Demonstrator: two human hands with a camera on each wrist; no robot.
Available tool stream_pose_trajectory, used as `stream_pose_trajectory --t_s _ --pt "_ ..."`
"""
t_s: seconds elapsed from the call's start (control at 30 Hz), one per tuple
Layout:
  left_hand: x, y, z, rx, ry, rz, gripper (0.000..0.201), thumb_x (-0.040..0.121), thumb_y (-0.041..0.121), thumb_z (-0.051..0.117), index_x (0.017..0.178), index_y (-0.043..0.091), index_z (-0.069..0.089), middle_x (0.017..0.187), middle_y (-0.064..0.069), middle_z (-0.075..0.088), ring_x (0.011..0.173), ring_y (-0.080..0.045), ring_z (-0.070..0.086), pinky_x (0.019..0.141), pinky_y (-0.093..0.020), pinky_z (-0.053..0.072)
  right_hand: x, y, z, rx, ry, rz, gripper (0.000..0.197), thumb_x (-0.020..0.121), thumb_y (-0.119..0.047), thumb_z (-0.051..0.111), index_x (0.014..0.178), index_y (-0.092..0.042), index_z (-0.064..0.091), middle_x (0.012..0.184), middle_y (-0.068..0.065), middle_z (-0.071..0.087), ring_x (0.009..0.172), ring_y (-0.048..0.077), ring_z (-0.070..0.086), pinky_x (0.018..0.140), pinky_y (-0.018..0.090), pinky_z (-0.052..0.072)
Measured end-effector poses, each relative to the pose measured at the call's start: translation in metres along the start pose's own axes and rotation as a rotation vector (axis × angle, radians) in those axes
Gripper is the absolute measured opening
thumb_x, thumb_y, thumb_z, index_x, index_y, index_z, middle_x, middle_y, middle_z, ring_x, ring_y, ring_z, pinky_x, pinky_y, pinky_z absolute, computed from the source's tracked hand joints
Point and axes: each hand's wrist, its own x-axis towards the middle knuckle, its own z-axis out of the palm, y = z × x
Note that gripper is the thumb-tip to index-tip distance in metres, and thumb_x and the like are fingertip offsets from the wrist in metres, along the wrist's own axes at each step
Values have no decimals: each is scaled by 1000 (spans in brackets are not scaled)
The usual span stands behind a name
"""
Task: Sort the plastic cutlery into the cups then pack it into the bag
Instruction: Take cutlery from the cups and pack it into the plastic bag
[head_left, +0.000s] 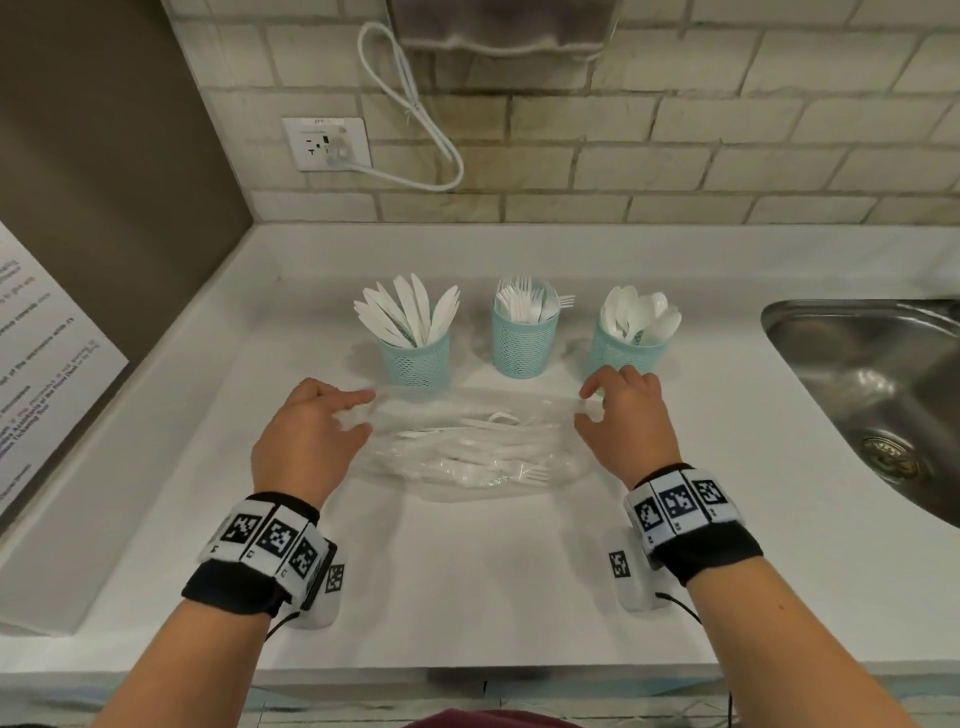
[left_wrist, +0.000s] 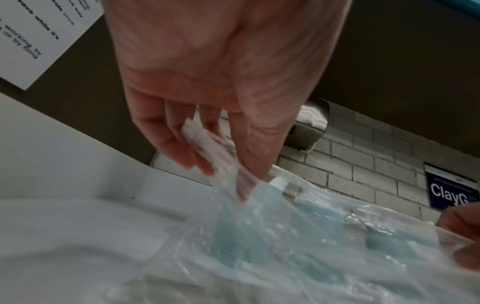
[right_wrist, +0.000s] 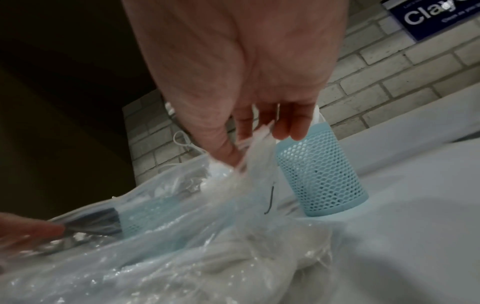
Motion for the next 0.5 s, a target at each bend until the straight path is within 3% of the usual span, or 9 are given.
stream_pose_trajectory --t_s 0.07,0.13,0.23,0.3,0.37,0.43,0.5 --pt "3 -3 0 -32 -92 -23 70 75 10 72 128 50 50 113 10 43 87 -12 61 74 -25 45 3 2 -2 136 69 112 18 83 -13 66 99 -7 65 108 13 50 91 26 51 84 30 43" --pt "6 -3 0 -135 -235 -47 98 71 -4 70 139 55 31 116 2 44 82 -17 62 73 -22 46 8 3 -3 289 -24 267 17 87 -16 63 99 -5 67 101 11 57 77 22 57 77 25 46" --pt "6 0 6 -397 -416 -76 117 72 -19 62 134 67 12 111 -2 59 85 -25 67 69 -30 52 10 -3 1 769 -232 485 13 90 -9 58 96 1 66 85 17 64 60 24 65 68 34 58" --pt "7 3 14 -532 -436 -119 117 74 -24 57 137 63 9 106 -6 66 91 -28 68 72 -40 52 10 -10 1 994 -319 554 15 92 -1 51 102 -1 61 83 17 63 61 24 65 66 37 57" --pt "8 9 21 -652 -407 -206 105 77 -21 58 148 42 12 100 -9 68 94 -27 68 78 -43 50 11 -16 2 1169 -389 604 19 94 1 42 108 -4 54 79 14 61 64 26 67 69 41 56" --pt "13 12 29 -760 -361 -323 87 79 -6 65 149 25 23 99 -11 68 98 -26 67 88 -44 49 13 -17 4 1329 -434 670 16 98 -5 38 109 -6 50 73 13 60 65 31 68 69 48 56" --pt "17 15 32 -819 -347 -403 76 76 7 72 141 20 37 101 -12 66 94 -26 66 92 -41 50 16 -16 8 1372 -422 747 19 100 -10 36 112 -6 50 59 8 58 61 30 65 66 47 57"
